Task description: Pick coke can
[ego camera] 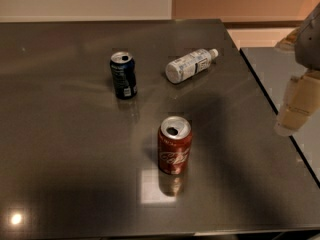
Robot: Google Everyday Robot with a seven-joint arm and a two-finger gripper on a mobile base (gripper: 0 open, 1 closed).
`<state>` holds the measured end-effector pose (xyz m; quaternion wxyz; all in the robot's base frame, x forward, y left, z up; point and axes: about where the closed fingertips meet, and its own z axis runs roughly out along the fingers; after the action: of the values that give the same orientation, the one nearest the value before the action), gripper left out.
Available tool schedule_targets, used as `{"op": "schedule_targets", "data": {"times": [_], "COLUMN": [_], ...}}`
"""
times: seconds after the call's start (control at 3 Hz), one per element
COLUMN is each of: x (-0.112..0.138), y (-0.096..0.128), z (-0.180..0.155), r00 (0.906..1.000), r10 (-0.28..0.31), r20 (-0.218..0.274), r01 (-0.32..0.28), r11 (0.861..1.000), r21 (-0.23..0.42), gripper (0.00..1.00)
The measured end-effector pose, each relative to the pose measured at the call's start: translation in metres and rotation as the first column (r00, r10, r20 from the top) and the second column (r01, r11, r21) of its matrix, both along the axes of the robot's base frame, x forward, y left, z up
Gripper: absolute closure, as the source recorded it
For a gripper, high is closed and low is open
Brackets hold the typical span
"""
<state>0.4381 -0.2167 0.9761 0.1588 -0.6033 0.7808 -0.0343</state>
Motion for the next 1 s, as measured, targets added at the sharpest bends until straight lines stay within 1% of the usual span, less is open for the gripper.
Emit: {"op": "schedule_targets", "data": {"times": [0.33, 0.67, 1.0], "x": [0.000, 0.002, 0.003], "y": [0.001, 0.020, 0.052], "z": [0.001, -0.001, -0.010], "r00": [1.0000, 0.9982, 0.9912], "r10": [0.001, 0.059, 0.132], "r20": [0.003, -0.005, -0.011], "r01": [-0.001, -0.059, -0.129], "r11": [1.000, 0.997, 0.984], "r21": [0.001, 0.041, 0.120], "gripper": [0.00, 0.00, 0.00]}}
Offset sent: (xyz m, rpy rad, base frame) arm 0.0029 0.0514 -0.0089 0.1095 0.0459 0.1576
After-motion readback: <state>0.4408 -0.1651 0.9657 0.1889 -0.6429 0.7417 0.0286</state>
